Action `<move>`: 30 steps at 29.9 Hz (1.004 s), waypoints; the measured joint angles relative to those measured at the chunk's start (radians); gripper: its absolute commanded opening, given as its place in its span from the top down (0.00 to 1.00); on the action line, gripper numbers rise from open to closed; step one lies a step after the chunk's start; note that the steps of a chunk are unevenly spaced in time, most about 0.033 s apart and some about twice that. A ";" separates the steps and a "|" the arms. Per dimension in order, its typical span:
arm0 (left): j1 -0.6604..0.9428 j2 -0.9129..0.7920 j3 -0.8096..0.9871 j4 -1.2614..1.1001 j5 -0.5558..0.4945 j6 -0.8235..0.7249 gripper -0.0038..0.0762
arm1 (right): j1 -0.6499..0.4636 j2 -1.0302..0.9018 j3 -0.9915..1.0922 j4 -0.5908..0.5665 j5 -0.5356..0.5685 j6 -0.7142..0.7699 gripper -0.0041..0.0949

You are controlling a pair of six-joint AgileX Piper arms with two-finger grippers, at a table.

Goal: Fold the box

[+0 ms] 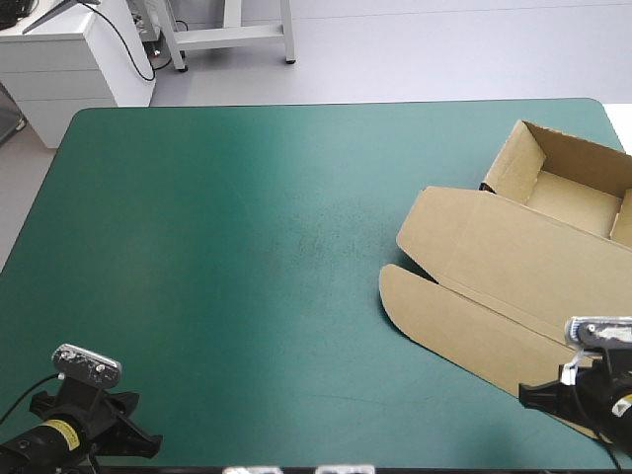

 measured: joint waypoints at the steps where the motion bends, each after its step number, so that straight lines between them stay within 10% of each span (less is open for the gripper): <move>1: 0.000 0.000 0.000 0.000 0.000 0.000 0.96 | 0.000 -0.030 0.036 0.003 -0.009 0.000 0.97; 30: 0.000 0.000 0.000 0.000 0.001 0.000 0.96 | 0.000 -0.261 0.258 0.026 -0.160 0.007 0.97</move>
